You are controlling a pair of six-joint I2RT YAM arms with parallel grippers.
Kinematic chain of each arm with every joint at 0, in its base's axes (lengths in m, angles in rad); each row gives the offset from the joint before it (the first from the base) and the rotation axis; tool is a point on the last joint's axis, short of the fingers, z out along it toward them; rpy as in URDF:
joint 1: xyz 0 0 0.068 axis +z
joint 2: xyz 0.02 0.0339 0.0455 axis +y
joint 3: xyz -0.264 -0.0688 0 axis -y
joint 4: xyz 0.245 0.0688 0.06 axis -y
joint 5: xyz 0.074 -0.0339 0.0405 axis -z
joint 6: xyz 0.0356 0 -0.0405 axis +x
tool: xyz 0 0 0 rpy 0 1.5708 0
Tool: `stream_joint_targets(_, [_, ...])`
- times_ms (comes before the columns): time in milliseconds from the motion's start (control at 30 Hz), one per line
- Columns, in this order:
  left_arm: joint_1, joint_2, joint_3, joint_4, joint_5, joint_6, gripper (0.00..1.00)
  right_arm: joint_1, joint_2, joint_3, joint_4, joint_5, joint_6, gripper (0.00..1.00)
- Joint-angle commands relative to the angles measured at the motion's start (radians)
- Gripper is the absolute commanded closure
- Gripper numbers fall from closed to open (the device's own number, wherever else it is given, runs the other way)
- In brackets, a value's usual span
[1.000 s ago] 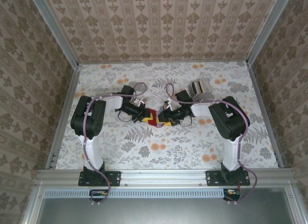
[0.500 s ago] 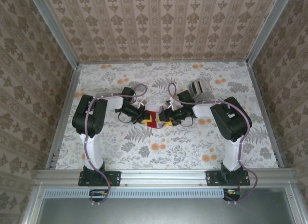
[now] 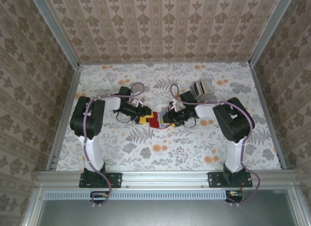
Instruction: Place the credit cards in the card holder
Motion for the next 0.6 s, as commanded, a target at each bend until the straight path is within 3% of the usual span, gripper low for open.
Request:
stream_joint_targets(0, [0.044,-0.059,-0.012,0.018,0.010,0.008,0.43,0.005,0.003,0.013,-0.108,0.049,-0.053,0.58])
stream_joint_targets(300, [0.168,-0.237,0.030,-0.064,0.053,-0.018,0.22,0.023,-0.044,0.049,-0.209,0.117,-0.108,0.56])
stream_joint_targets(400, [0.148,-0.278,0.040,-0.004,0.066,-0.107,0.21,0.037,-0.056,0.056,-0.204,0.122,-0.114,0.51])
stream_joint_targets(567, [0.016,-0.276,0.057,0.108,0.010,-0.228,0.31,0.060,-0.046,0.086,-0.217,0.130,-0.121,0.48])
